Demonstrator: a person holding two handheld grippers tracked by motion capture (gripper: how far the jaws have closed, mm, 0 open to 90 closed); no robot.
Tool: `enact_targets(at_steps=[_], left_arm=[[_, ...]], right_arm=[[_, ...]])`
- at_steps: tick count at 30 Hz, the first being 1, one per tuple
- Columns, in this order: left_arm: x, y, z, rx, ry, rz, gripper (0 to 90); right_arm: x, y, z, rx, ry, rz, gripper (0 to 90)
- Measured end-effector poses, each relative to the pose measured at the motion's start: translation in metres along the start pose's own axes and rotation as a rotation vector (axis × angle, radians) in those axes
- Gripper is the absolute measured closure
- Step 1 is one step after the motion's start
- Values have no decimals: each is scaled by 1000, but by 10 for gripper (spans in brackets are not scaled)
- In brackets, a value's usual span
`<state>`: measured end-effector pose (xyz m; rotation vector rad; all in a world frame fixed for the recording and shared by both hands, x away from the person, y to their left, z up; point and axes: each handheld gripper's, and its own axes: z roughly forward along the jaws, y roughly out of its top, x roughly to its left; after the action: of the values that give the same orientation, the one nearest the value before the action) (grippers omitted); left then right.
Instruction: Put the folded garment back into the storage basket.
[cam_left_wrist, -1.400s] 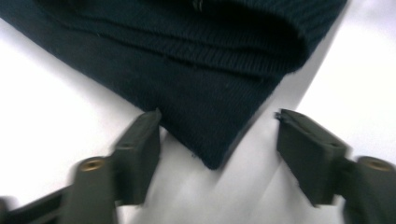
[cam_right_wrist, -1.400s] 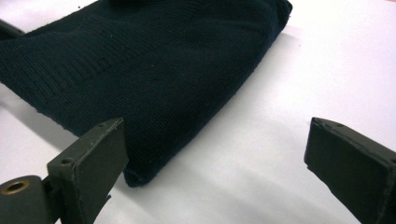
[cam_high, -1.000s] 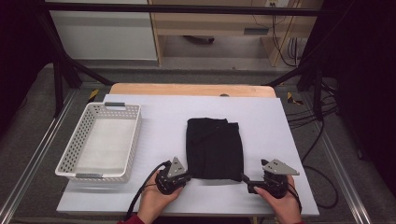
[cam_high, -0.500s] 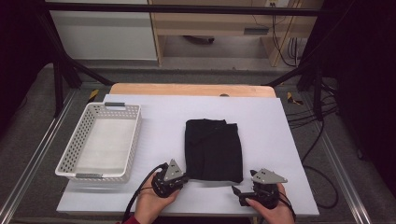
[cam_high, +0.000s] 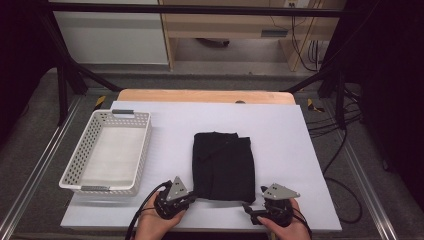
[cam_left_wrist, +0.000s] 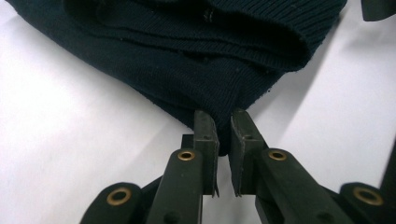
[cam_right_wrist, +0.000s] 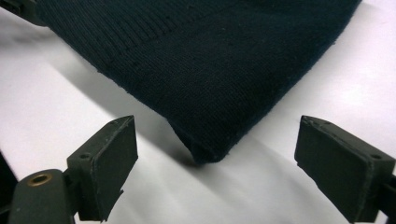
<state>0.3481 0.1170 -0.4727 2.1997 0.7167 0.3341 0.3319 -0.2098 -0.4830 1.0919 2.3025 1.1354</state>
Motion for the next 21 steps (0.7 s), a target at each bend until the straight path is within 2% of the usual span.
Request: enact_targets(at_steps=[4,5,9,13,21], left_arm=[[-4,-6,-7,-1,1,-8,829],[-4,-8,-11,-6,-11,-20,829],[-4,-10,-13,-4,-12,-24,827],[-4,-13,-9,6,-13,-25,824],[-3,-14,-8,4,-17,-35,812]], right_arm=[[4,0,2,19,27,-12,176],[5,0,2,21,39,-16,189],[11,1,6,34,64,-27,225],[17,2,9,47,58,-48,235],[15,4,12,52,36,-36,302]])
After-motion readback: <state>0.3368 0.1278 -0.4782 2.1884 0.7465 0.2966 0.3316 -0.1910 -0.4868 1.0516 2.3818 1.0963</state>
